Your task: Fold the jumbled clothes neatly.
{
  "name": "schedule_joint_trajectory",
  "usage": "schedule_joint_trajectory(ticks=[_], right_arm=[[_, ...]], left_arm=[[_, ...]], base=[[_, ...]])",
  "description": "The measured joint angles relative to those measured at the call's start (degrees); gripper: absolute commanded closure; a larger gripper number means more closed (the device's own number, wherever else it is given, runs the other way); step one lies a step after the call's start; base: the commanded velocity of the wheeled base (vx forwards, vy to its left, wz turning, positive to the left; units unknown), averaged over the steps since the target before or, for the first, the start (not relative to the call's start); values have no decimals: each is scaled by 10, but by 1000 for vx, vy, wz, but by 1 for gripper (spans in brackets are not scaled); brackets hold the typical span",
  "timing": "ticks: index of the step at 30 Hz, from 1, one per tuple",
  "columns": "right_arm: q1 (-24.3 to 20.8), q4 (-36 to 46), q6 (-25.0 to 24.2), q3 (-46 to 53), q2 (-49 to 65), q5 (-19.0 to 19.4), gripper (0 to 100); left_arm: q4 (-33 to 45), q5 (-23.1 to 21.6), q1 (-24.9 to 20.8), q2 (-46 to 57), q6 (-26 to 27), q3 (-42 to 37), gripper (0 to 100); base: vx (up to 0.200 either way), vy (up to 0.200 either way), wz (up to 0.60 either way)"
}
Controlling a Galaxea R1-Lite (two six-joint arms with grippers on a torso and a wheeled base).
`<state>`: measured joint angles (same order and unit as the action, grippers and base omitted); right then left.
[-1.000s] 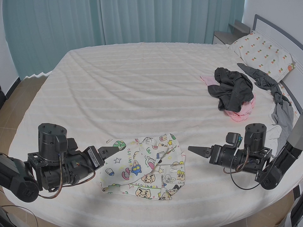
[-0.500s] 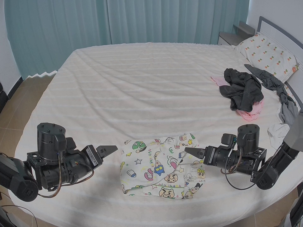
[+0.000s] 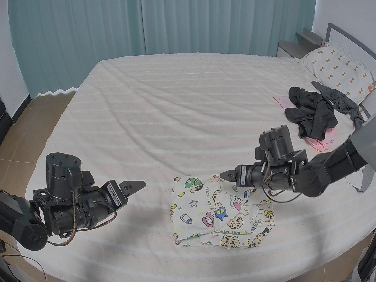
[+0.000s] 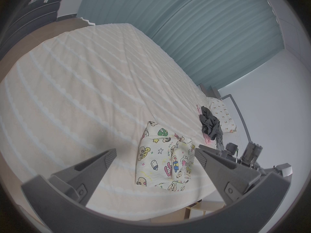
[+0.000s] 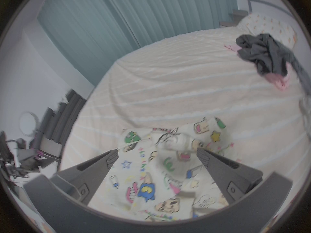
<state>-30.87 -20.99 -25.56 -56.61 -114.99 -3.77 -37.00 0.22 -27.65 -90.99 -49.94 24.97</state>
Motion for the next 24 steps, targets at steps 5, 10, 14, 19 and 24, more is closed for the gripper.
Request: schedule_joint_trajectory(ticks=[5, 10, 14, 19, 24], right_arm=[[-18, 107, 83, -118, -57, -109, 0], [-27, 134, 138, -191, -113, -172, 0], [-33, 150, 173, -236, -158, -193, 0], [-36, 154, 194, -259, -192, -221, 0], [-32, 154, 206, -247, -197, -249, 0]], left_arm=[[0, 0, -1, -1, 0, -1, 0], [0, 0, -2, -2, 0, -1, 0], [0, 0, -3, -2, 0, -1, 0], [-1, 0, -3, -2, 0, -2, 0], [-1, 0, -3, -2, 0, -1, 0]], base=[[0, 0, 0], [0, 0, 0], [0, 0, 0], [0, 0, 0], [0, 0, 0]])
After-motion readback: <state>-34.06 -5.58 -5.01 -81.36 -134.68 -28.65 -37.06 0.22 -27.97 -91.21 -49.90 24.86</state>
